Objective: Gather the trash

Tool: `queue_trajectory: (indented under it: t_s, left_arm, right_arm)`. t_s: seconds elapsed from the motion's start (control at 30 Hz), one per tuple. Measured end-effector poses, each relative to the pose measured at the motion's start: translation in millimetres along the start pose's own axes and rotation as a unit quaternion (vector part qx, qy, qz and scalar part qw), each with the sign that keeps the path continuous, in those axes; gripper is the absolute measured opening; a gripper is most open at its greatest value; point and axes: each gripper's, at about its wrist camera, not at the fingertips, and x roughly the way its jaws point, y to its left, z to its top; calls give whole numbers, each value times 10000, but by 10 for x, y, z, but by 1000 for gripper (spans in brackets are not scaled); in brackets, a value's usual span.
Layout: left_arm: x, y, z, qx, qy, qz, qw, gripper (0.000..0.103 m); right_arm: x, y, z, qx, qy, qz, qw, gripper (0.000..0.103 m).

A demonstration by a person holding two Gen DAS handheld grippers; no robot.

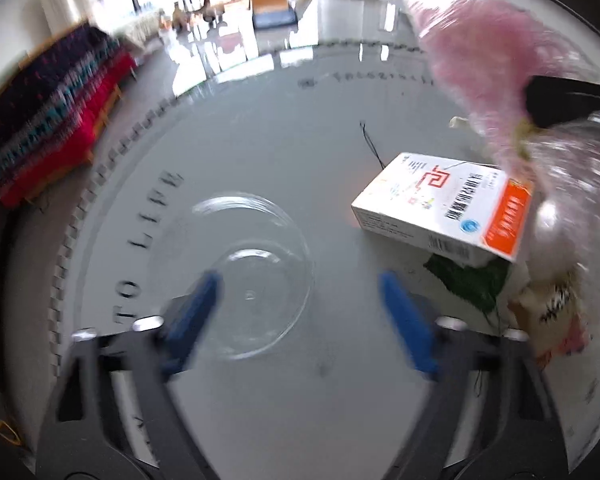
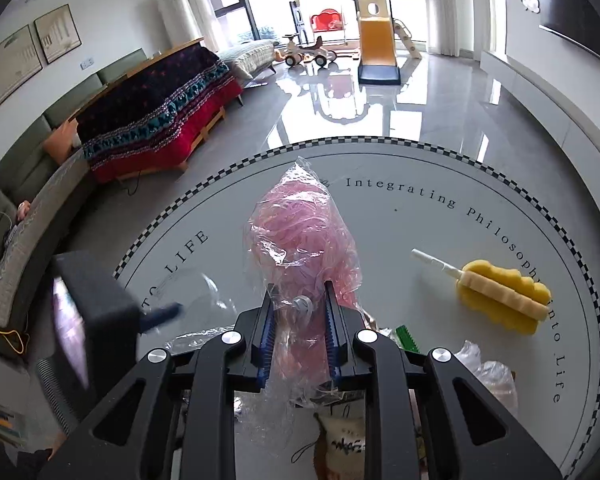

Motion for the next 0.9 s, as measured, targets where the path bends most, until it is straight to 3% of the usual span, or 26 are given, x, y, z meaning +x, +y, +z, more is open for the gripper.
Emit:
queue_trajectory:
  t_s: [0.07, 0.13, 0.27, 0.37, 0.67, 0.9]
  left_arm:
    - [99, 27, 38, -130, 166, -4, 9998, 38]
    - [124, 44, 65, -132, 165, 162, 9996, 32]
    - [86, 58, 67, -127, 171, -102, 9997, 26]
    - [38, 1, 43, -1, 145, -286, 9995, 8]
    - [5, -14, -51, -227, 361, -840, 9956, 6]
    - [-350, 14, -313, -408, 235, -948, 9944, 6]
  right_arm:
    - [27, -13, 2, -5, 7, 3, 10000, 23]
    - [52, 1, -17, -13, 26, 20, 10000, 23]
    - [58, 34, -46, -28, 44, 28, 10000, 23]
    - [25, 66, -46, -45, 28, 26, 10000, 23]
    - [-130, 86, -64, -38, -65, -36, 10000, 23]
    - [-335, 211, -142, -110, -114, -52, 9999, 23]
